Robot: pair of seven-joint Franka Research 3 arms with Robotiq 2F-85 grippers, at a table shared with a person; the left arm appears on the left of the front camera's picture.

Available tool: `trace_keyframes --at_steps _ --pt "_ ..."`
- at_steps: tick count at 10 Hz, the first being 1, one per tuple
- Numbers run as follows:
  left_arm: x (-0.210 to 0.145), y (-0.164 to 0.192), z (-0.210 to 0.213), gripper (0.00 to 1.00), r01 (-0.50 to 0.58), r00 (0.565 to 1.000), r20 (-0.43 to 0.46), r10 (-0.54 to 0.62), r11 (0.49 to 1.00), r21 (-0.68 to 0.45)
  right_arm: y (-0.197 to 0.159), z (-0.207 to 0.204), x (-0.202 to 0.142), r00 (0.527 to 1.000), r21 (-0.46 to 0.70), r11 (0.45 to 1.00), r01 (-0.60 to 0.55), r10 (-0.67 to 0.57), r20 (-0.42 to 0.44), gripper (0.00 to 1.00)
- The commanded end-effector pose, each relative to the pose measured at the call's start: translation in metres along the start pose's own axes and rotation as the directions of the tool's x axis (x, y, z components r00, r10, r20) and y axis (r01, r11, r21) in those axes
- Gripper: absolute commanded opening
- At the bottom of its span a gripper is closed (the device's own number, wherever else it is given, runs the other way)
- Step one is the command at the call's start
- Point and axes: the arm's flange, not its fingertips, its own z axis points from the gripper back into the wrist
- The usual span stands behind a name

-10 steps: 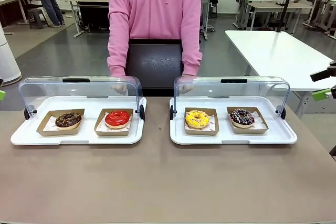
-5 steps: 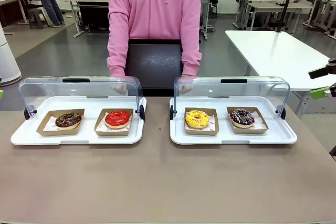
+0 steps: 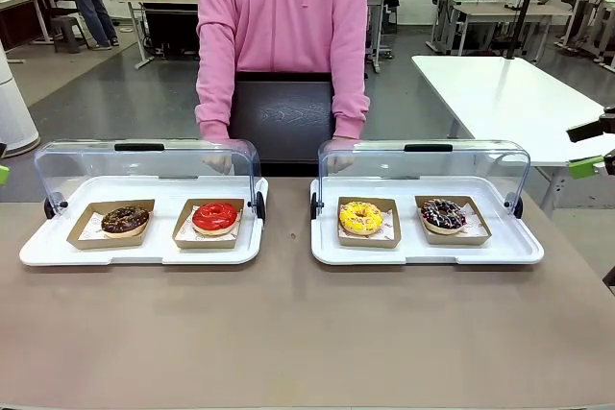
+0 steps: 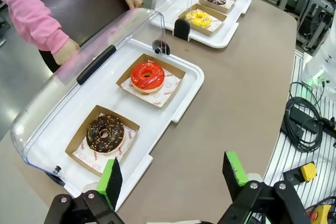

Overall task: Provide the desired donut to the person.
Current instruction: Pick up and lift the Paper togo box containing the Donut pointed at by the person.

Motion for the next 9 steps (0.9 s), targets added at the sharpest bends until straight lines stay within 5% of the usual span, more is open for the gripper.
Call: trace_keyframes --at_steps 1,9 --pt "-0.0009 0.0007 0.0014 1.00 0.000 1.000 0.009 0.000 1.000 -0.004 -0.0018 -0.0012 -0.0009 1.000 0.009 1.000 -0.016 0.016 0.009 1.00" --pt "-0.0009 0.0007 0.0014 1.00 0.000 1.000 0.009 0.000 1.000 -0.004 -0.0018 -0.0012 -0.0009 1.000 0.009 1.000 -0.016 0.016 0.009 1.00"
